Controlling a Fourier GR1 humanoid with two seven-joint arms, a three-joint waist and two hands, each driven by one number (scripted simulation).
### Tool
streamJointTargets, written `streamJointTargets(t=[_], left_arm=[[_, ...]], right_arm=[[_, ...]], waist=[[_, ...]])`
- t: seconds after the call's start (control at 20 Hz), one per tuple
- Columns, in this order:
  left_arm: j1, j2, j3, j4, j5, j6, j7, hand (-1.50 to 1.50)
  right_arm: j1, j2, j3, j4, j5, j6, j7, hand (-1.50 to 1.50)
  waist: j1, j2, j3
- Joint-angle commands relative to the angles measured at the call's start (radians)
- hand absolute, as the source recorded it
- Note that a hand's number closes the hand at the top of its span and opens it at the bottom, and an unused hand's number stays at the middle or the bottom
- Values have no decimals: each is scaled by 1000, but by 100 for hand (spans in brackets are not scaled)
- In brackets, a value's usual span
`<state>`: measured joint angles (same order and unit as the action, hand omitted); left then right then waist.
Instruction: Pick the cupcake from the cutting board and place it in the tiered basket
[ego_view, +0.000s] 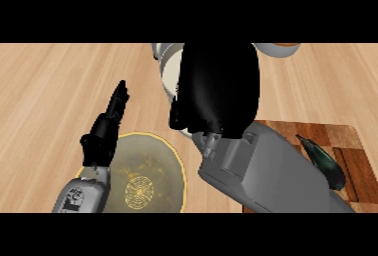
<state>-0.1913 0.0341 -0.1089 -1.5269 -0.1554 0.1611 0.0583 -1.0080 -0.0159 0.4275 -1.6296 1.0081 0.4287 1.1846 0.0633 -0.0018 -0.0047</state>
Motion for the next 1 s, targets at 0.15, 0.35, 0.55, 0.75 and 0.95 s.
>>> streamJointTargets(t=[0.15, 0.35, 0.55, 0.75, 0.95], left_arm=[[22, -4, -7, -4, -18, 14, -13, 0], [18, -5, -5, -62, -11, 15, 40, 0], [5, -13, 0, 16, -28, 30, -20, 0], [26, -20, -5, -39, -10, 22, 12, 0], [55, 8, 4, -82, -4, 6, 18, 0]], right_arm=[[-246, 15, -78, 262, -58, 27, 190, 150], [-242, 15, -92, 371, -10, -16, 109, 150], [-207, 15, -150, 391, -75, -158, 179, 150], [-190, 15, -224, 428, -102, -265, 111, -150], [-91, 15, -200, 378, -119, -441, 69, -150]], waist=[[-19, 1, 2], [-32, 1, 3], [-29, 5, 3], [-27, 4, 4], [-25, 2, 5]])
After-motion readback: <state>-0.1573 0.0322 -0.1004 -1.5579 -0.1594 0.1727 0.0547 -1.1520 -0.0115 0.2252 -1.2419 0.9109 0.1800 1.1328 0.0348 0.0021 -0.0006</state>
